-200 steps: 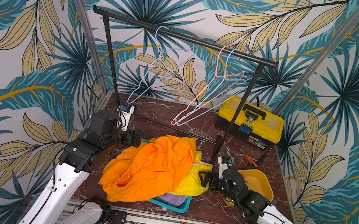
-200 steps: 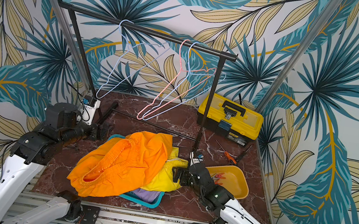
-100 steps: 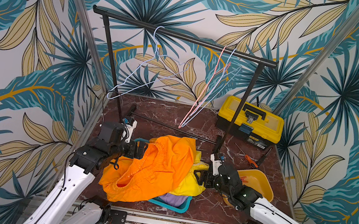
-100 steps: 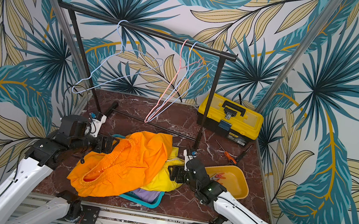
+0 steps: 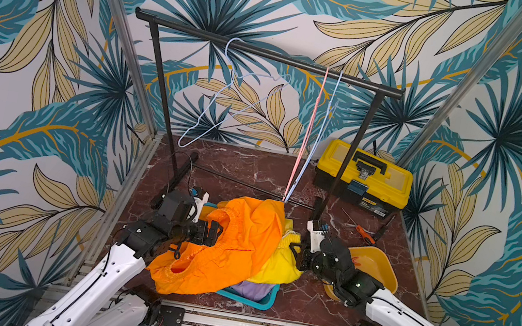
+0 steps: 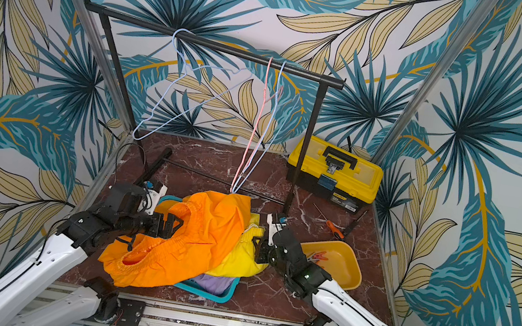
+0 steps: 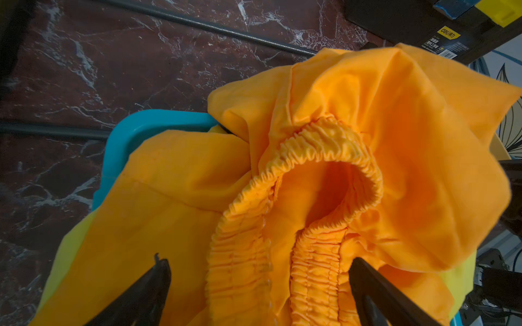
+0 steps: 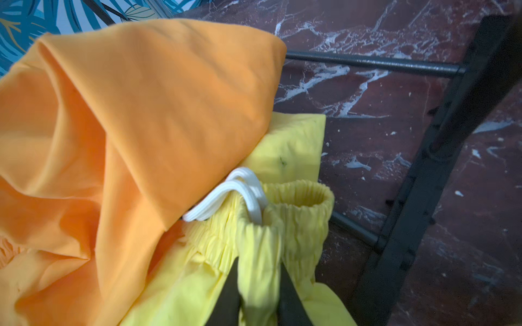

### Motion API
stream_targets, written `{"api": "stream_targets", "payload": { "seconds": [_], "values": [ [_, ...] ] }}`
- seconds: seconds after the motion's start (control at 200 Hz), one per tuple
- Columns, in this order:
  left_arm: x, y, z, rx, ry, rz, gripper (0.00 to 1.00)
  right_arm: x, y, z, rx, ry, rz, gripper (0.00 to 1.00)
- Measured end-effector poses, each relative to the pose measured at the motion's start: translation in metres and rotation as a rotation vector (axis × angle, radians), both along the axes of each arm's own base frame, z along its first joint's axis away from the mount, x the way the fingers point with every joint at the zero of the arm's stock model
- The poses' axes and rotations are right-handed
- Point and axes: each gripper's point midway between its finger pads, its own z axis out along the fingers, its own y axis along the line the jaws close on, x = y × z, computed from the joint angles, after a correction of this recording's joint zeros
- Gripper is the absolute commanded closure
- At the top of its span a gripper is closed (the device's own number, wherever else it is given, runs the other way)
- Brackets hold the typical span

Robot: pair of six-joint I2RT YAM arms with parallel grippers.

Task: Remove the clothespins securing shorts to the hanger
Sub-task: Adjust the shorts in the basket.

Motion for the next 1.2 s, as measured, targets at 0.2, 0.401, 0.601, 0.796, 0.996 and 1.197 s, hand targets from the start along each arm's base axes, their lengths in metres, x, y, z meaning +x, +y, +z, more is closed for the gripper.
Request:
{"api": "stream_targets", "payload": {
  "seconds": [0.2, 0.401, 0.601, 0.796, 0.996, 1.197],
  "values": [
    [-0.005, -0.006, -0.019, -0.006, 0.028, -0.01, 0.0, 0.007, 0.023, 0.049, 0.093, -0.066, 0.068, 1.0],
    [-0.005, -0.012, -0.034, 0.005, 0.038, -0.008, 0.0, 0.003, 0.07, 0.079, 0.153, -0.095, 0.193, 1.0],
    [0.001, -0.013, -0.054, 0.007, 0.051, 0.017, 0.0, -0.017, 0.133, 0.079, 0.167, -0.08, 0.345, 1.0],
    [0.007, -0.017, -0.069, 0.001, 0.067, 0.028, 0.0, -0.026, 0.173, 0.038, 0.137, -0.01, 0.404, 1.0],
    [0.007, -0.014, -0.077, 0.003, 0.057, 0.045, 0.0, -0.026, 0.191, -0.001, 0.099, 0.044, 0.383, 1.0],
    [0.005, -0.004, -0.066, 0.01, 0.017, 0.084, 0.01, -0.014, 0.199, -0.02, 0.069, 0.083, 0.316, 1.0]
  ]
}}
